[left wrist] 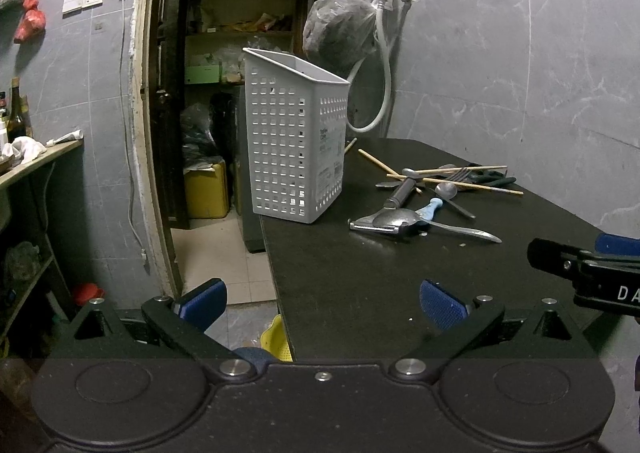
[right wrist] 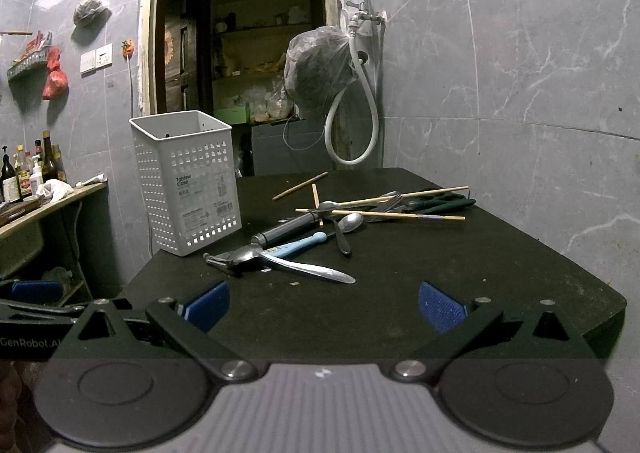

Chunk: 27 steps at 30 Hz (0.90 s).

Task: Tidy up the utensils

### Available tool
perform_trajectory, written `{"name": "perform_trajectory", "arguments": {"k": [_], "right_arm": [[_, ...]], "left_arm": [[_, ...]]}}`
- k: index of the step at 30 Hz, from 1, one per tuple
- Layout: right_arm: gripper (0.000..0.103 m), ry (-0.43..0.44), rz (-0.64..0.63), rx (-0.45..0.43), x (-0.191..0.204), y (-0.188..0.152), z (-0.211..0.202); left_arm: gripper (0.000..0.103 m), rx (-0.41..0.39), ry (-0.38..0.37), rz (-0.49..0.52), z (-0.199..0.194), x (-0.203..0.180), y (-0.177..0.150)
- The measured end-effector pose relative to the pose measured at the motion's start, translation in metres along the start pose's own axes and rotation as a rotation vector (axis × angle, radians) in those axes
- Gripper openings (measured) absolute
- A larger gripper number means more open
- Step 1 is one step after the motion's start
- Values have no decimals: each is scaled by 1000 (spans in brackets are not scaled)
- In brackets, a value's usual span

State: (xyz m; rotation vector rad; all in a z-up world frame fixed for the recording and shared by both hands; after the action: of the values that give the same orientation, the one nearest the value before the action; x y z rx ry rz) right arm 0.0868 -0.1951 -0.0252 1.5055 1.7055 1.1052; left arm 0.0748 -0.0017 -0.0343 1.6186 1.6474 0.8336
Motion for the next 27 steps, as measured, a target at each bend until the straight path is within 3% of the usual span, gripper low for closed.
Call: {"name": "perform_trajectory", "arguments": {"k": [27], "right_arm": [[103, 3, -2, 10, 1, 0, 8]], "left_arm": [[102, 1, -11, 6, 9, 3, 5]]}}
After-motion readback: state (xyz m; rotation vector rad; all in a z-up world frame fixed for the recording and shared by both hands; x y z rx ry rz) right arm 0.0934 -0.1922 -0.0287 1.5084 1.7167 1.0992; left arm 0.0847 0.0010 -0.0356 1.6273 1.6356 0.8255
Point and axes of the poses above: each gripper's, at about its wrist camera, not at the fingertips, and z roughly the way its jaws point, x to its left, y to its top, the point moved 7 cm from there along z, roughly the way its jaws point, and after that the axes turned 11 degrees about x, right-handed, at the moved point
